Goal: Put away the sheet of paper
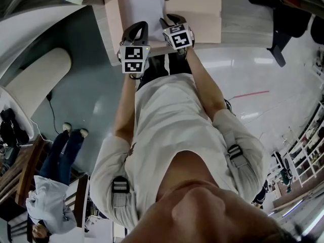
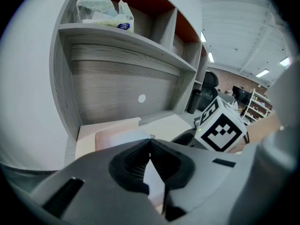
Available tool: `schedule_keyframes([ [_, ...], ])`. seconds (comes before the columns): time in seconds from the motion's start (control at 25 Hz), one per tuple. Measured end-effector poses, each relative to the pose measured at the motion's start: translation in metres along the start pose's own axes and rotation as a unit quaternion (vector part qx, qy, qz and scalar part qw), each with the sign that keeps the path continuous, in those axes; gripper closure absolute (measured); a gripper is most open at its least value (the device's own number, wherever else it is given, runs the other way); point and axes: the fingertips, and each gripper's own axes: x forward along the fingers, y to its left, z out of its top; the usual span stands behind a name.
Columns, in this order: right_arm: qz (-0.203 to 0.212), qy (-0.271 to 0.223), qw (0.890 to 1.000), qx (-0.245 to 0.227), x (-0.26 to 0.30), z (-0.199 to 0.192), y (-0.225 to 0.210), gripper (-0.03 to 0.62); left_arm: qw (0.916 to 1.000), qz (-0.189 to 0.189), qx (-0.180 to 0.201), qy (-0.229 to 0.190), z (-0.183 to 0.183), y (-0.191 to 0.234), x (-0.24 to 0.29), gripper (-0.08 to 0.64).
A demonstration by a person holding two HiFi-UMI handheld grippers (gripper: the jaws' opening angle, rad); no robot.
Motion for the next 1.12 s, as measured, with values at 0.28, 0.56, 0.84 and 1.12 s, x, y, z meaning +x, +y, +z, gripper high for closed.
schedule_keyframes([
  [0.28,-0.017,-0.072,0.997,-0.026,-0.058,0.032,0.004,0.479,0.9996,-0.006,0.012,-0.024,0.017,-0.005,-0.013,0.538],
  [0.56,-0.027,-0.167,0.984,-0.060,-0.132,0.086,0.021,0.549,0.9980,-0.002,0.000,-0.063,0.043,-0.003,-0.037,0.538],
  [0.84,-0.037,-0.212,0.974,-0.076,-0.183,0.110,0.029,0.571,0.9943,0.001,0.008,-0.107,0.078,-0.003,-0.071,0.538],
  [1.12,-0.048,-0.207,0.975,-0.065,-0.193,0.099,0.023,0.572,0.9935,-0.007,0.014,-0.113,0.082,-0.007,-0.076,0.538],
])
